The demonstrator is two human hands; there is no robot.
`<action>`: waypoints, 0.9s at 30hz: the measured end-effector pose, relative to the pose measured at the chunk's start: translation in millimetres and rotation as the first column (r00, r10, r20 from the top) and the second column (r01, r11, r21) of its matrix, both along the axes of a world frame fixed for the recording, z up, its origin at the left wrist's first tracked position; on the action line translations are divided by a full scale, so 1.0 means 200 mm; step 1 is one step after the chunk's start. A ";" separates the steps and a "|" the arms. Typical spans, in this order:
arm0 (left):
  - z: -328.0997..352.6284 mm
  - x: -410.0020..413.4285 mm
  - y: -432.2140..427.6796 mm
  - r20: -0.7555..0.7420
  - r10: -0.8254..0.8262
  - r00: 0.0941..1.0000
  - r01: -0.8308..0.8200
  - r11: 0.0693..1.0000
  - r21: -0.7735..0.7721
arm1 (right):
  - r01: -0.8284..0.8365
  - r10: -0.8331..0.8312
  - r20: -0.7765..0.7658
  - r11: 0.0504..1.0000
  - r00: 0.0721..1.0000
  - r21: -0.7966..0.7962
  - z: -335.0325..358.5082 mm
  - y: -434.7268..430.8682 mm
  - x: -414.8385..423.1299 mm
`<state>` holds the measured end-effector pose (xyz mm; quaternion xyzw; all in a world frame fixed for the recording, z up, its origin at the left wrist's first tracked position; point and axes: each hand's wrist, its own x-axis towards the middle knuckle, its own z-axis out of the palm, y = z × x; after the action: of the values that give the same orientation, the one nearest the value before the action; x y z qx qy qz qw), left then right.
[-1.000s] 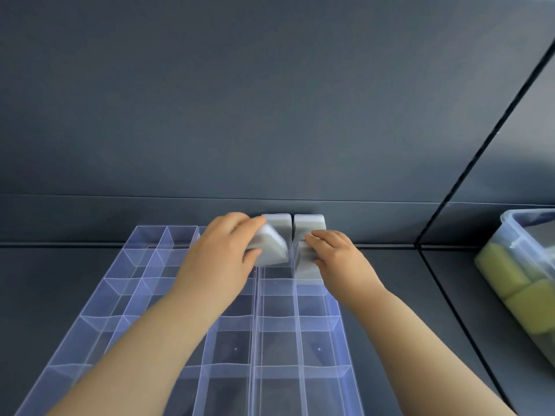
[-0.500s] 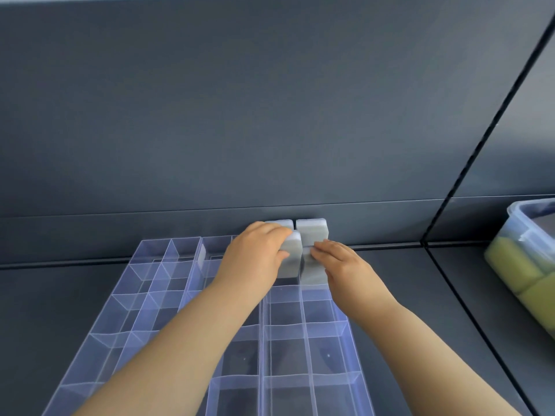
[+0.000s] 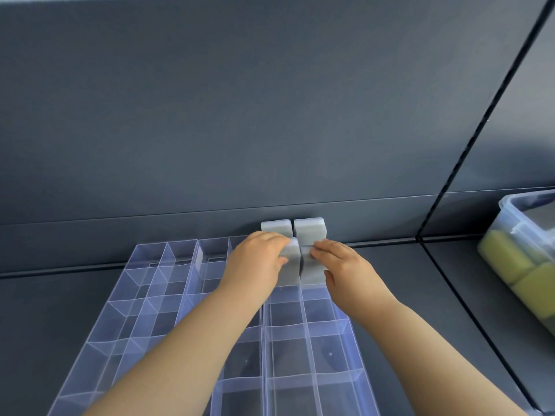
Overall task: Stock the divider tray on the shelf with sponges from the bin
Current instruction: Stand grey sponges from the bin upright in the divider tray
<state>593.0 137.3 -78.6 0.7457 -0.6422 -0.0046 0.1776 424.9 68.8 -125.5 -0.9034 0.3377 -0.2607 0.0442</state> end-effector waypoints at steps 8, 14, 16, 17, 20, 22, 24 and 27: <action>-0.09 0.01 0.01 -0.014 -0.020 1.000 0.020 0.999 0.030 | 0.009 -0.009 -0.037 1.000 0.999 0.017 0.01 0.01 0.01; -0.10 0.01 0.02 0.021 -0.033 0.999 0.032 0.998 0.059 | -0.013 0.035 -0.112 0.982 0.993 0.189 0.08 0.04 0.00; -0.08 0.01 0.03 0.043 -0.047 0.998 0.045 0.997 0.066 | -0.023 0.072 -0.193 0.969 0.979 0.246 0.11 0.04 -0.02; -0.06 0.00 0.04 0.058 -0.048 0.997 0.044 0.997 0.067 | -0.031 0.088 -0.213 0.965 0.973 0.261 0.13 0.04 -0.02; -0.01 -0.03 0.08 0.116 -0.037 0.993 0.042 0.998 -0.042 | -0.045 0.101 -0.195 0.961 0.976 0.273 0.17 0.05 -0.05; 0.00 -0.05 0.12 0.131 -0.041 0.991 0.060 0.988 -0.145 | -0.054 0.096 -0.148 0.962 0.984 0.269 0.18 0.07 -0.07; 0.01 -0.08 0.17 0.168 -0.038 0.985 0.066 0.984 -0.166 | -0.071 0.105 -0.112 0.958 0.988 0.279 0.18 0.10 -0.11; 0.01 -0.16 0.26 0.182 -0.025 0.983 0.058 0.982 -0.177 | -0.085 0.109 -0.054 0.940 0.993 0.332 0.16 0.16 -0.17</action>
<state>560.3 188.4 -75.7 0.7102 -0.6687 0.1174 0.1865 391.5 100.4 -93.4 -0.9076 0.3328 -0.1658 0.1948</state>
